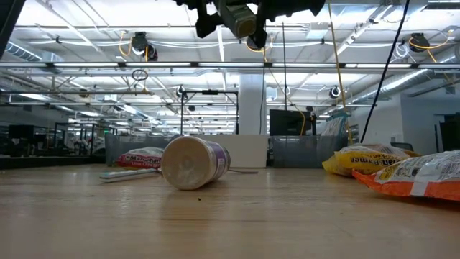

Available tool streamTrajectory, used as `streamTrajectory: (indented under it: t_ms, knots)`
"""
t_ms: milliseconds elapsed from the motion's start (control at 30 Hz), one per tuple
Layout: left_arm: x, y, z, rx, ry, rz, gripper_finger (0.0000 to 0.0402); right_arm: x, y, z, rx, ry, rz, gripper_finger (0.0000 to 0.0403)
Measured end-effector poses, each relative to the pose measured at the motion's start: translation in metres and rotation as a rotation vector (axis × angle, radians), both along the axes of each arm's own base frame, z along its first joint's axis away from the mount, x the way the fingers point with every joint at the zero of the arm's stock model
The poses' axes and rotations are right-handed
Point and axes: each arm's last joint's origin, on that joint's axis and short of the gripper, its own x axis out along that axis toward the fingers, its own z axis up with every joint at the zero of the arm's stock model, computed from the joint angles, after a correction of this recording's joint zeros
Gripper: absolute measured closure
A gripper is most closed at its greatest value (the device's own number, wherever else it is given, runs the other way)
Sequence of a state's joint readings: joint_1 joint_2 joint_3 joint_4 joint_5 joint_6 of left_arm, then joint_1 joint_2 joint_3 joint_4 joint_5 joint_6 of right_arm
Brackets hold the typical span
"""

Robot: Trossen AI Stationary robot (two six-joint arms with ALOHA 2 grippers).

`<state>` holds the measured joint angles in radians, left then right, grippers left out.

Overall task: Pick & Place Food Item
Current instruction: Put the green seasoning bottle into the white bin

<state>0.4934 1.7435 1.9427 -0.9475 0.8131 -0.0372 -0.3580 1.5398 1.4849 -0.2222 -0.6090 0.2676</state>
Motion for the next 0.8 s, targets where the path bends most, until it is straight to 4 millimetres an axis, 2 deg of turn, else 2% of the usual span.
streamTrajectory:
  t_ms: [467, 800]
  knots:
    - [0.002, -0.012, -0.003, -0.004, 0.041, -0.037, 0.0115, 0.013, 0.003, -0.014, 0.054, 0.026, 0.08, 0.0208]
    - [0.0, -0.014, -0.007, 0.011, 0.085, -0.036, 0.0123, 0.013, 0.002, -0.012, 0.047, 0.009, 0.08, 0.0208]
